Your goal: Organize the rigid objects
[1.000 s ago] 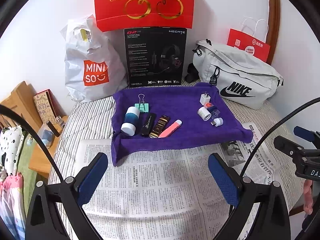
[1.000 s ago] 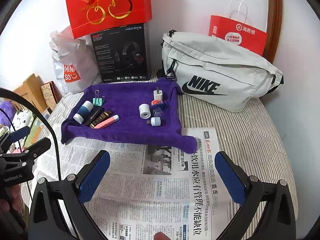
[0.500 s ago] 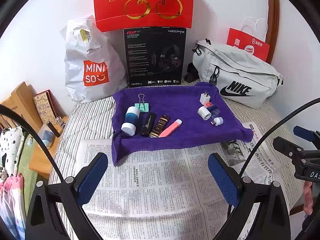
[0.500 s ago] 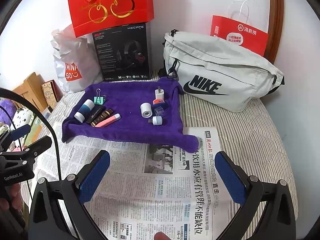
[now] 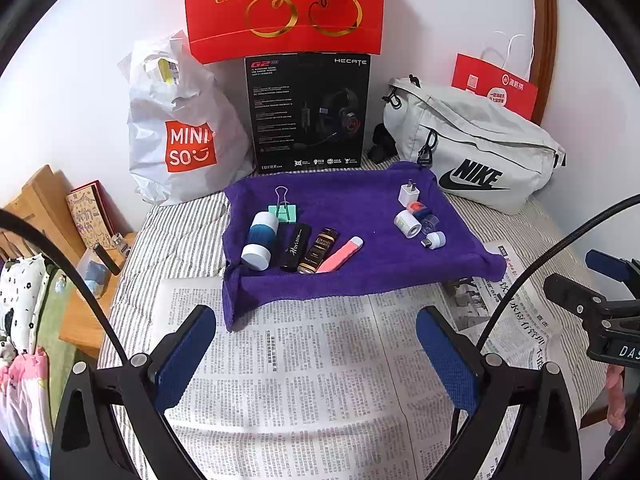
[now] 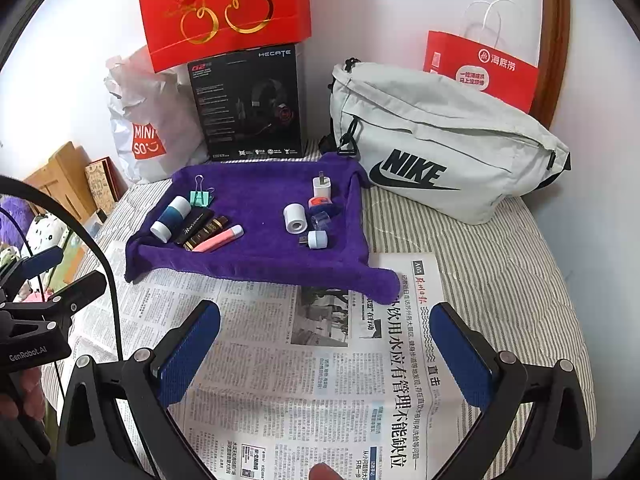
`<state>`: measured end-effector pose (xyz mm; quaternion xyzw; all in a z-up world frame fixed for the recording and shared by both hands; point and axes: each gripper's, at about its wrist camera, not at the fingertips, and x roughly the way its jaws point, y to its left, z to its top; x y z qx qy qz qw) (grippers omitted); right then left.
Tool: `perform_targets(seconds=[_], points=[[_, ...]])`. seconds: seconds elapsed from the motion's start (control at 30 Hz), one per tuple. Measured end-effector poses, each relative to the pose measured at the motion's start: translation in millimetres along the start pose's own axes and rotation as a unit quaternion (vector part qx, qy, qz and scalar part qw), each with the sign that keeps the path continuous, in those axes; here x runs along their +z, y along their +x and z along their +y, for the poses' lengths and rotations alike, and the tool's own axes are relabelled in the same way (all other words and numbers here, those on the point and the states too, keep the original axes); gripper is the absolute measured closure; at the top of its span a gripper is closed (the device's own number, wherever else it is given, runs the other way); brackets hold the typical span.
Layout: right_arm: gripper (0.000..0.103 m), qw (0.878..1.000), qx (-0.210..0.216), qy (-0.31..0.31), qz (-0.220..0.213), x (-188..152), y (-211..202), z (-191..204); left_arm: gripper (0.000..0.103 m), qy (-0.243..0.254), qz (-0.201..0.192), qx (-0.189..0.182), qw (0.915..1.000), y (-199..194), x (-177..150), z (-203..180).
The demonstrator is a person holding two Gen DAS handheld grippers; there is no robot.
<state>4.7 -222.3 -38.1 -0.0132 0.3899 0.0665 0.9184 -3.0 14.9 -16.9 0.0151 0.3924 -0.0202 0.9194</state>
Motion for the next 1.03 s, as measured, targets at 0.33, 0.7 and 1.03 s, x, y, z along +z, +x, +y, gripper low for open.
perform_targets(seconds=[0.33,0.7,1.03], points=[[0.000,1.000,0.002,-0.005,0.003,-1.4,1.9,1.5,0.002,0.000,0.000,0.000,1.0000,-0.5,-0.4,-1.2],[0.000,1.000,0.002,-0.004,0.001,-2.0,0.9,0.9,0.002,-0.001,-0.001,0.000,1.0000,-1.1,-0.8,-1.7],[0.000,1.000,0.004,-0.004,0.001,-3.0,0.0,1.4,0.000,0.002,-0.001,-0.002,1.0000,-1.4,-0.1,-2.2]])
